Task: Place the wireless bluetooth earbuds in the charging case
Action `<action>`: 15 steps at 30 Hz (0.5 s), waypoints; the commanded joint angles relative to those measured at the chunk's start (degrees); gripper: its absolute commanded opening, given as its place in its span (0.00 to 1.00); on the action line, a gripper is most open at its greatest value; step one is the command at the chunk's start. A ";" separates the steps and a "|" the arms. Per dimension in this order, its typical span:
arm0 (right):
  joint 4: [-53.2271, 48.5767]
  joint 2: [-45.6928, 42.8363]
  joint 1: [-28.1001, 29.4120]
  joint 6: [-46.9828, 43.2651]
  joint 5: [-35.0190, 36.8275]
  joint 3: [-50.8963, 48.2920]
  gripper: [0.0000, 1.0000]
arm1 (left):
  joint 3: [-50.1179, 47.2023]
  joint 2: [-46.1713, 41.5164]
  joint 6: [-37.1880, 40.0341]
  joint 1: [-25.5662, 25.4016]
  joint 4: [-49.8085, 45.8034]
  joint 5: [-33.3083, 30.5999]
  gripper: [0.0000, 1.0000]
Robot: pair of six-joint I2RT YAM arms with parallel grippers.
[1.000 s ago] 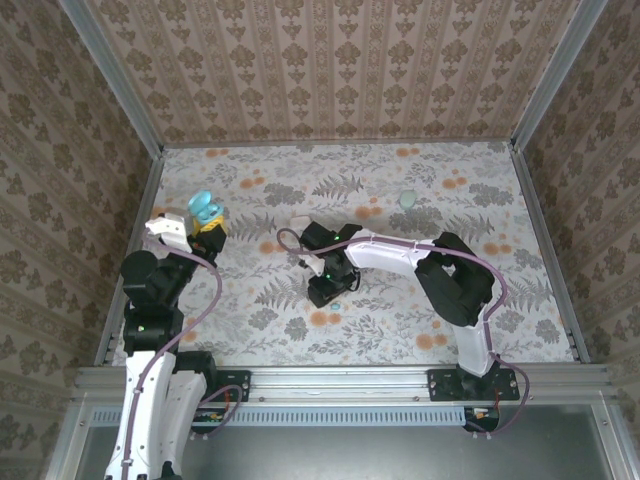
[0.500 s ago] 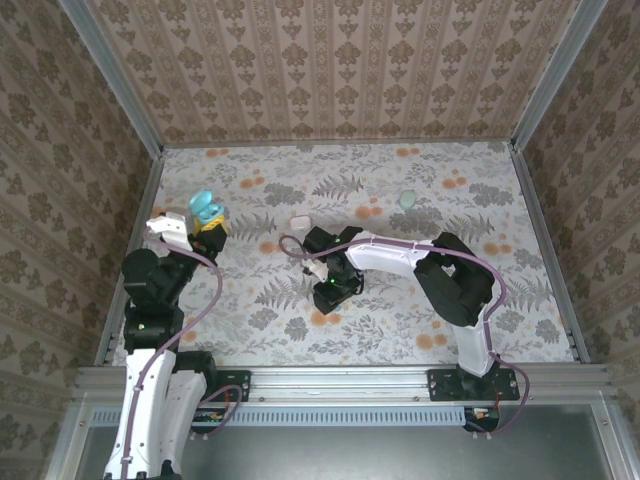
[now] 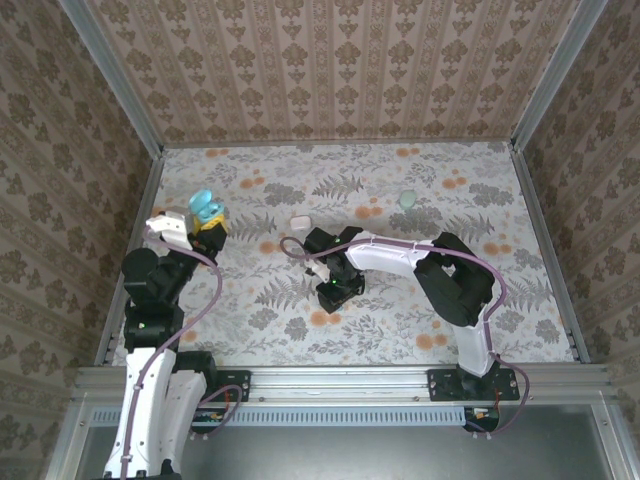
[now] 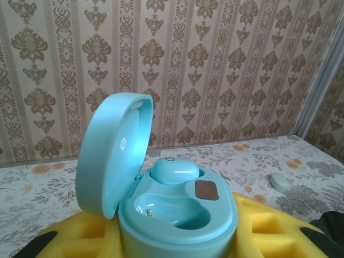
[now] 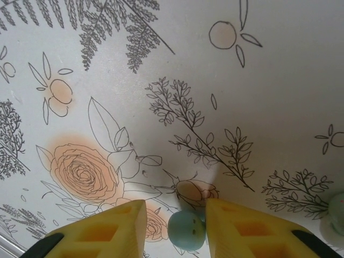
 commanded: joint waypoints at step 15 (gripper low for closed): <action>-1.10 0.51 -0.13 3.61 4.36 1.30 0.29 | 1.21 0.30 -1.12 -0.24 2.81 0.79 0.35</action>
